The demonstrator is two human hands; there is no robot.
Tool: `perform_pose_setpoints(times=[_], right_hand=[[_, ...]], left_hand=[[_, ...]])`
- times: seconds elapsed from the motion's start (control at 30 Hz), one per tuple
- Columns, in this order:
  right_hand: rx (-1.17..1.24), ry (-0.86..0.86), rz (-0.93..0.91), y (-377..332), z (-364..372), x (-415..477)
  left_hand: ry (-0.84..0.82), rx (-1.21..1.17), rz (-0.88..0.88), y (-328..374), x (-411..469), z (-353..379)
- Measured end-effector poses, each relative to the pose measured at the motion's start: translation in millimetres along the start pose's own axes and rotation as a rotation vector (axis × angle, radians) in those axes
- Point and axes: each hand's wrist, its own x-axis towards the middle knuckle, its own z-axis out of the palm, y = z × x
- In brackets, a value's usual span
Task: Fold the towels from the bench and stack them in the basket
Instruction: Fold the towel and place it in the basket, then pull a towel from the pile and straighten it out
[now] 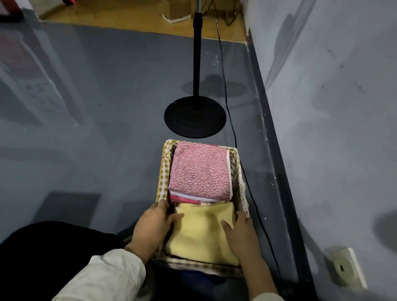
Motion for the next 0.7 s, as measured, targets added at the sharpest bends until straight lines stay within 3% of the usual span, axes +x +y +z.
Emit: perform_pose_setpoints(times=[0.13,0.33,0.53,0.7], right_hand=[[-0.087,0.123,-0.152,-18.7,-8.0,-1.4],[-0.043,0.116,-0.523,-114.2,1.2,-20.7],[-0.144,-0.031,-0.938,-270.3,58.4,-82.5],[-0.184,-0.233,-1.242,-356.7,134.6,-172.1]], left_hand=[[0.071,0.132,0.087,1.0,-2.4,-10.9],[0.186,0.194,0.129,-5.0,-15.4,-71.8],[0.415,0.286,-0.082,-81.5,-69.7,-194.9],[0.629,0.323,-0.360,-170.0,-174.7,-267.5]])
